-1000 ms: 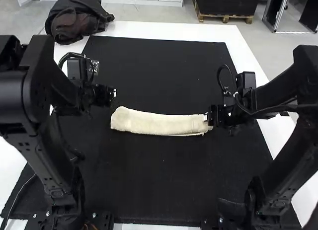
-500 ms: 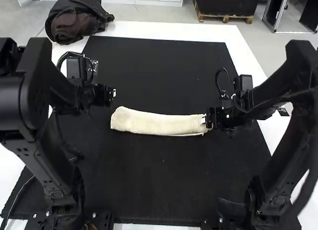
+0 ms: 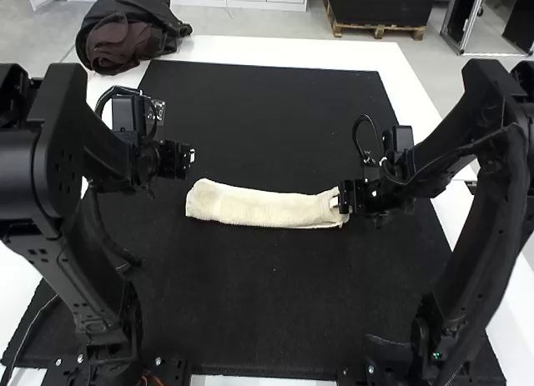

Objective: Fold the towel.

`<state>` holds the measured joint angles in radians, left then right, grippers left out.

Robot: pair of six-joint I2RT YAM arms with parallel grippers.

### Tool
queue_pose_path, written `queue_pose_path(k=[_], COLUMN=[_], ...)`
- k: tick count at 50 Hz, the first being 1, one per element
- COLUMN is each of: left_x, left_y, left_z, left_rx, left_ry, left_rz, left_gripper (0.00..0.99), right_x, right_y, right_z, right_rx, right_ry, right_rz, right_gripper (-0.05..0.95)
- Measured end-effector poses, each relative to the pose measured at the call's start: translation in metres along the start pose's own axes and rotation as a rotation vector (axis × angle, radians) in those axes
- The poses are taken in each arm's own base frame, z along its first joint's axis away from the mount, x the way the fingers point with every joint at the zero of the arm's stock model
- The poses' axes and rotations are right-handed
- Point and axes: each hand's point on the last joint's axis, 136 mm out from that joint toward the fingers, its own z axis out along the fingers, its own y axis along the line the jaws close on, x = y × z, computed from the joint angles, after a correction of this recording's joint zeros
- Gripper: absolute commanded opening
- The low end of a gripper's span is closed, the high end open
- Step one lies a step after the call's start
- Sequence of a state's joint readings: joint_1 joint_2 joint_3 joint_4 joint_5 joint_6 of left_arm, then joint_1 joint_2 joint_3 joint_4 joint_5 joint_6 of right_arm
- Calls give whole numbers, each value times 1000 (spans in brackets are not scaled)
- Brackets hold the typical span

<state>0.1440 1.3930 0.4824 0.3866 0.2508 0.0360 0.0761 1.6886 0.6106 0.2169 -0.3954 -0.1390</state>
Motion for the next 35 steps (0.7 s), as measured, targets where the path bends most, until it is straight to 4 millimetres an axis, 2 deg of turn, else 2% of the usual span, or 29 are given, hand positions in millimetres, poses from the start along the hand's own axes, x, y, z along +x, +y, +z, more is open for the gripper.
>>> queue_pose_path(k=[26,30,32,34,35], left_x=[-1,-1,-1,-1,-1], left_y=[0,0,0,0,0], left_z=[0,0,0,0,0], left_rx=[0,0,0,0,-1], left_ry=[-3,-3,-3,-3,-3], left_rz=[1,1,1,1,1], left_gripper=[957,957,957,957,957], right_x=[-2,-1,-2,-1,-1], right_y=[-3,-4,-6,-9,-11], right_z=[14,14,15,15,15], right_rx=[4,12,21,37,51], right_ry=[-4,-3,-4,-3,-4], right_rz=[1,0,-1,-1,-3], right_gripper=[898,749,608,366,175])
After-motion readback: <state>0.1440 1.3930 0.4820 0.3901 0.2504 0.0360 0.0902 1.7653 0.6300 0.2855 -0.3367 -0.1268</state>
